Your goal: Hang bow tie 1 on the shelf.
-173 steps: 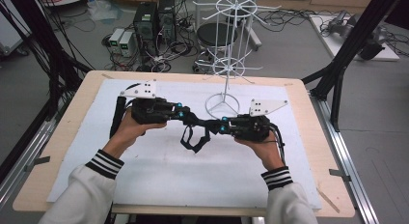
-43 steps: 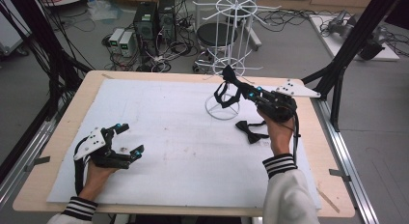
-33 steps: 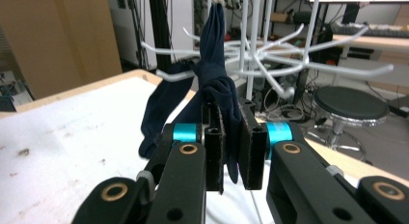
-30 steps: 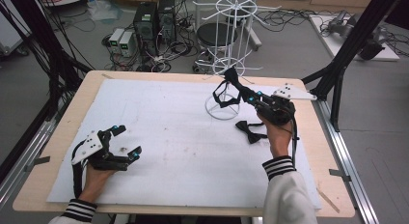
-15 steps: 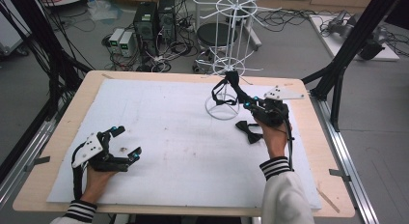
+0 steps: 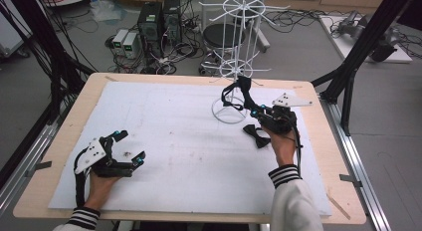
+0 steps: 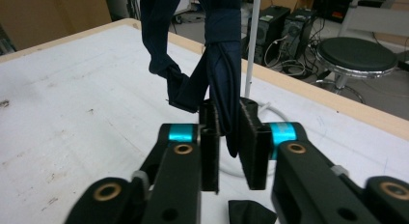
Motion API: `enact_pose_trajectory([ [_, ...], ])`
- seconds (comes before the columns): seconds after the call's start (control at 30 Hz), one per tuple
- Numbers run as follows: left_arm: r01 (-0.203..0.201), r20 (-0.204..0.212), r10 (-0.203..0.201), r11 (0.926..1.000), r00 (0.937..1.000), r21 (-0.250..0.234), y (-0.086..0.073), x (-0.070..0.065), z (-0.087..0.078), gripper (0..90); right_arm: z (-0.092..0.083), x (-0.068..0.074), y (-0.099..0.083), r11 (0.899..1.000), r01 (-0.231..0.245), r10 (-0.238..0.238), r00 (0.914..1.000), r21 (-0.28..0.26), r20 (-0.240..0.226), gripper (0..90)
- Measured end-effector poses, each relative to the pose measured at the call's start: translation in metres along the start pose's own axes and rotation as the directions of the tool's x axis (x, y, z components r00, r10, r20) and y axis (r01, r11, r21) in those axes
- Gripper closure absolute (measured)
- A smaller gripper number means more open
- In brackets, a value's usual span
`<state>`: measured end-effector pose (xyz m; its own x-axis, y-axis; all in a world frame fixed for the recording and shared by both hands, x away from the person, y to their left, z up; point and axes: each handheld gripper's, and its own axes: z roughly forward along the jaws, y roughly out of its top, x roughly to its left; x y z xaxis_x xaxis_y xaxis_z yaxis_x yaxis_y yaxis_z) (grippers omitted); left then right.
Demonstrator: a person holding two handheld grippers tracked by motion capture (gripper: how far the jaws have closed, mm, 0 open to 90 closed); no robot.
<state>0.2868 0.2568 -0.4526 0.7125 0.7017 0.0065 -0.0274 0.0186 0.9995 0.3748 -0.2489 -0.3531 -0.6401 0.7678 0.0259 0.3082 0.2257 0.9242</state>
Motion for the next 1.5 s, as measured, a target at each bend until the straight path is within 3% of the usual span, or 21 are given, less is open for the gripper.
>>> enact_pose_trajectory([
  [0.1, -0.001, 0.0, 0.001, 1.0, 1.0, 0.007, -0.001, 0.0, -0.001, 1.7, 0.0, 0.0, -0.001, 1.0, -0.003, 0.003, 1.0, 0.006, -0.005, 64.1],
  [0.2, 0.0, 0.0, 0.0, 1.0, 1.0, 0.008, -0.002, 0.0, 0.0, 1.7, 0.0, 0.003, 0.0, 1.0, 0.012, -0.012, 0.9993, -0.003, 0.036, 19.6],
  [0.23, -0.002, 0.0, 0.002, 1.0, 1.0, 0.007, -0.002, 0.0, 0.0, 1.7, -0.001, 0.005, 0.0, 1.0, 0.017, -0.017, 0.9981, 0.006, 0.058, 10.7],
  [0.3, -0.005, -0.001, 0.005, 1.0, 1.0, 0.008, -0.002, -0.001, 0.0, 1.7, -0.004, 0.007, -0.001, 0.999, 0.042, -0.042, 0.9979, 0.012, 0.048, 9.4],
  [0.33, -0.008, 0.0, 0.008, 0.9999, 1.0, 0.01, -0.002, -0.001, 0.0, 1.8, -0.006, 0.008, -0.002, 0.999, 0.05, -0.05, 0.9982, -0.009, 0.033, 9.4],
  [0.5, -0.005, -0.007, 0.005, 1.0, 1.0, 0.005, -0.002, -0.001, -0.001, 1.8, -0.016, 0.01, -0.011, 0.999, 0.035, -0.035, 0.9994, -0.04, -0.005, 9.4],
  [0.87, -0.007, -0.007, 0.007, 1.0, 1.0, 0.001, -0.002, -0.001, -0.001, 1.8, -0.034, 0.007, -0.015, 0.995, -0.004, 0.008, 0.9994, -0.104, 0.035, 9.4],
  [1.33, -0.008, -0.008, 0.008, 1.0, 0.9999, 0.001, -0.003, -0.001, -0.001, 1.7, -0.048, -0.003, -0.027, 0.994, -0.022, 0.03, 0.9967, -0.106, 0.076, 9.4],
  [1.5, -0.007, -0.008, 0.007, 1.0, 0.9999, 0.0, -0.003, -0.001, -0.001, 1.8, -0.053, -0.001, -0.029, 0.994, -0.005, 0.014, 0.9968, -0.113, 0.079, 9.4],
])
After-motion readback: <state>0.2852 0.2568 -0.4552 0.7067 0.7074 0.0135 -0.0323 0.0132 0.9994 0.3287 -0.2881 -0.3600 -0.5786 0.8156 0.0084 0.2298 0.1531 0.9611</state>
